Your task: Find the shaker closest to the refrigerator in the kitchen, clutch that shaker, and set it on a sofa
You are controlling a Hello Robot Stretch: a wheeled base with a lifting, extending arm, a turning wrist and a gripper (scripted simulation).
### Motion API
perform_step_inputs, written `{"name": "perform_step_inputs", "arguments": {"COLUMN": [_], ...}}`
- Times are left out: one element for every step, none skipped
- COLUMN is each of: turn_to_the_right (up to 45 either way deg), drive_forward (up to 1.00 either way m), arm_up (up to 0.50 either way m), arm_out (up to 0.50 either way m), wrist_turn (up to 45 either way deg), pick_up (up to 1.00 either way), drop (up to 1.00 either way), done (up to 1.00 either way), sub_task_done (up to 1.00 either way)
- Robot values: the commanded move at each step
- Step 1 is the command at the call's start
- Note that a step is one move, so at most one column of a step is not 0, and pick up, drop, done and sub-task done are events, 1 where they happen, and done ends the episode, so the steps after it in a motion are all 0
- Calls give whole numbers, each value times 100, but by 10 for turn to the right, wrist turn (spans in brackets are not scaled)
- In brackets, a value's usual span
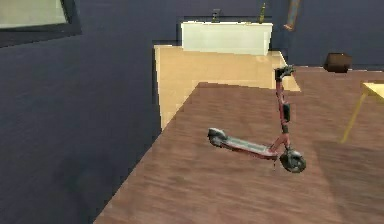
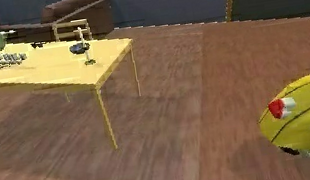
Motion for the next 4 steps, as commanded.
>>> {"name": "perform_step_inputs", "arguments": {"turn_to_the_right": [0,30,0,150], "drive_forward": [100,0,85,0], "arm_up": [0,0,0,0], "arm_out": [0,0,0,0], "wrist_turn": [0,0,0,0], "pick_up": [0,0,0,0], "drop": [0,0,0,0], "done": [0,0,0,0], "sub_task_done": [0,0,0,0]}}
